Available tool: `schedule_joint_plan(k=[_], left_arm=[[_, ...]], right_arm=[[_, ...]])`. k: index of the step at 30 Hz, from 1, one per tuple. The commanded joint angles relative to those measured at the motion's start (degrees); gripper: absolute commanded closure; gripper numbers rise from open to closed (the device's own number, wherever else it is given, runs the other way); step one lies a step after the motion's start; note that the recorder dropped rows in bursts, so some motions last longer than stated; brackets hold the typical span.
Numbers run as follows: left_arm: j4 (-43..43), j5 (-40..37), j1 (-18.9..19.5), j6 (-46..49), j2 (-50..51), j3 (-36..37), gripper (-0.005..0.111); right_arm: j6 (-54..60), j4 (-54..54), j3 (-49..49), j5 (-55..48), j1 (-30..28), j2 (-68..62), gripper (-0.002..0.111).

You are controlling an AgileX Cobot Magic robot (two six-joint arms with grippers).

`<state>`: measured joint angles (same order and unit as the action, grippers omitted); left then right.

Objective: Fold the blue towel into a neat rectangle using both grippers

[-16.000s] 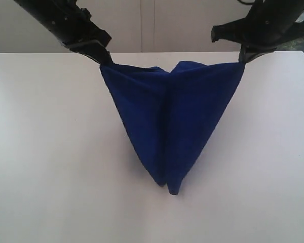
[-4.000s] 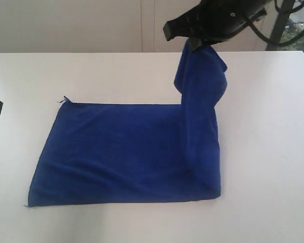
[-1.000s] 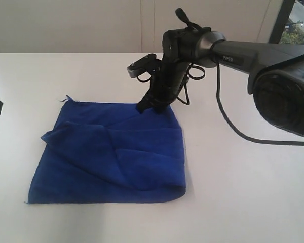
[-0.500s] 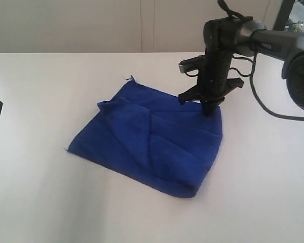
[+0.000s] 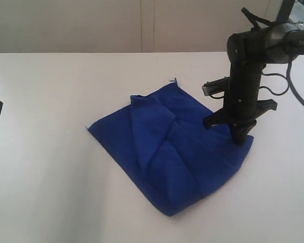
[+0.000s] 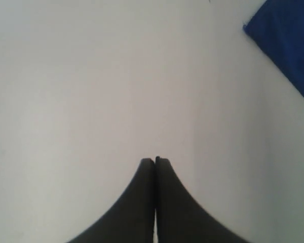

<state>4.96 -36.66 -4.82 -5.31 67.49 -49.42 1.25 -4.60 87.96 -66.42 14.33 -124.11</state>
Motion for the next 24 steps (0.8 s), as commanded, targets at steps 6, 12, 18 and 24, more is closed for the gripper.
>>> schedule_joint_plan(k=[6,12,18,24], left_arm=[[0.08,-0.4,0.16,0.14,-0.2,0.26,0.107],[0.08,-0.4,0.16,0.14,-0.2,0.26,0.107],[0.08,-0.4,0.16,0.14,-0.2,0.26,0.107],[0.08,-0.4,0.16,0.14,-0.2,0.26,0.107]], right_arm=[[-0.23,-0.33,-9.25,3.94,-0.28,7.78,0.108],[0.03,1.83,-9.13,10.39,2.09,14.19,0.108],[4.66,10.37,-9.13,15.87,11.59,16.16,0.108],[8.0,17.19,-5.97,21.94,22.57,12.48,0.108]])
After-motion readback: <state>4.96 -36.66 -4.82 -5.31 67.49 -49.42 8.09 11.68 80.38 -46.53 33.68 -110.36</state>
